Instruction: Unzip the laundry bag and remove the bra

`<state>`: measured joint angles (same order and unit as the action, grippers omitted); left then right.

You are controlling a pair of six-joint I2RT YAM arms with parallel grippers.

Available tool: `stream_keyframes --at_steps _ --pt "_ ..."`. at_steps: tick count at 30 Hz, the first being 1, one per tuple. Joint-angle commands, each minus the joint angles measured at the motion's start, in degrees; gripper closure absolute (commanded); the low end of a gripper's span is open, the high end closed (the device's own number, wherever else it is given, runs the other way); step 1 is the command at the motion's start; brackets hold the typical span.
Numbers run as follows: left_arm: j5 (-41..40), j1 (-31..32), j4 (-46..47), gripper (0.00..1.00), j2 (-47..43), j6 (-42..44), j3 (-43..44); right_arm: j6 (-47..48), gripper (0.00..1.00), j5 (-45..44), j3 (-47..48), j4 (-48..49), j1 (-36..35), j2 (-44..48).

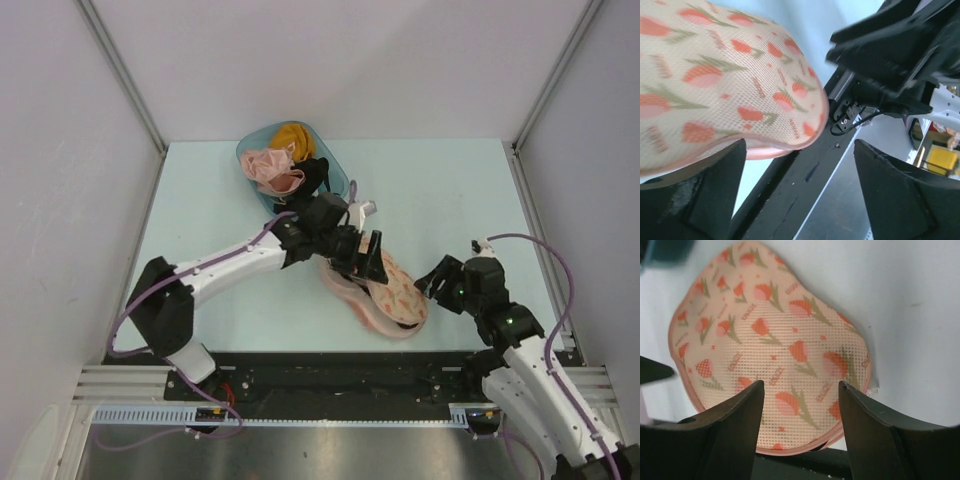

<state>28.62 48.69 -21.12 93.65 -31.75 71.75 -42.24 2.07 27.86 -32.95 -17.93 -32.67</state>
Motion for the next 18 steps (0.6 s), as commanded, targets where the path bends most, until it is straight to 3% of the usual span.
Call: stream_keyframes --at_steps 1,7,8,11,13,18 --pt "-0.67 -5.61 -6.47 0.04 -9.51 5.12 1.12 2.16 0.35 -5.21 4.13 5.79 -11.2 -6.26" --pt "-2.78 -13.87 -10.69 0.04 -17.52 6.17 -2.75 3.74 0.32 -19.44 11.58 6.06 -26.43 -17.4" --pt "-3.39 -14.93 -11.39 0.05 -19.88 6.17 -3.53 3.66 0.32 -27.47 13.09 3.62 -32.98 -19.0" --pt "-3.92 -19.06 -12.01 0.05 -24.28 6.35 -7.74 3.21 0.31 -42.35 19.94 -2.09 -43.12 -26.97" --pt "-4.01 -21.43 -12.01 0.05 -25.7 6.52 -9.25 4.0 0.31 -44.95 22.49 -3.52 -48.5 -30.77" --pt "-3.4 -23.37 -11.39 0.03 -27.11 5.12 -12.42 7.34 0.3 -41.62 25.58 3.49 -50.44 -42.03"
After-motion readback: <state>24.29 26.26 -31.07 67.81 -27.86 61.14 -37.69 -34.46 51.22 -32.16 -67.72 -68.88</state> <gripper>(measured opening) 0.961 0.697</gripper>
